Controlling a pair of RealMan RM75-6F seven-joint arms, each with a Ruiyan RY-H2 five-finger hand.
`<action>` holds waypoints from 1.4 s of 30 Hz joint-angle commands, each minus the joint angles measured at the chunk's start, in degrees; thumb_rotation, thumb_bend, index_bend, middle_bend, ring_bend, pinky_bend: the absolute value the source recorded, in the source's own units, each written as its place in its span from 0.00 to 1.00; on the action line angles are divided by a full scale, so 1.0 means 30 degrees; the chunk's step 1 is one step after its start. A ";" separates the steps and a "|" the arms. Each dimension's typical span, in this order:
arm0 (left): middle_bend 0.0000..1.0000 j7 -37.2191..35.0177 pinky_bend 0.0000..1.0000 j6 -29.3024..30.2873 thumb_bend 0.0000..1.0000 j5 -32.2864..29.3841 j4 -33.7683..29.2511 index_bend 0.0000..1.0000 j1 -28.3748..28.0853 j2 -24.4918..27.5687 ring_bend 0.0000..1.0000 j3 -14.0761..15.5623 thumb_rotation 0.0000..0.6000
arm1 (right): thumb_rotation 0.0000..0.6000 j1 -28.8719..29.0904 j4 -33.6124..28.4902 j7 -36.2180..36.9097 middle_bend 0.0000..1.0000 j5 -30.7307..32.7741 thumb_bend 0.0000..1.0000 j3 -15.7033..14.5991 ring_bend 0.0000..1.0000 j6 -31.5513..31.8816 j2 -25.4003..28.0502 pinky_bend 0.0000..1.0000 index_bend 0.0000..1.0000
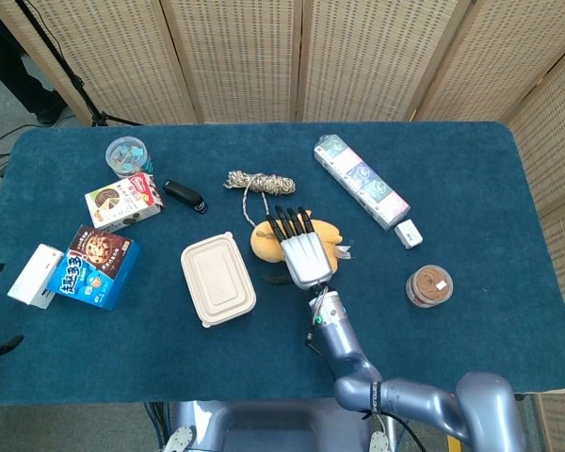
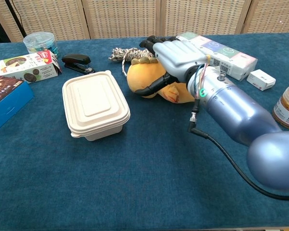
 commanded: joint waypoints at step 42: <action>0.00 0.0559 0.00 -0.0140 0.00 0.0095 -0.0207 0.00 -0.0101 -0.0105 0.00 0.0107 1.00 | 0.63 -0.2134 -0.0252 0.1118 0.00 -0.0208 0.00 -0.1323 0.00 0.1537 0.0968 0.00 0.00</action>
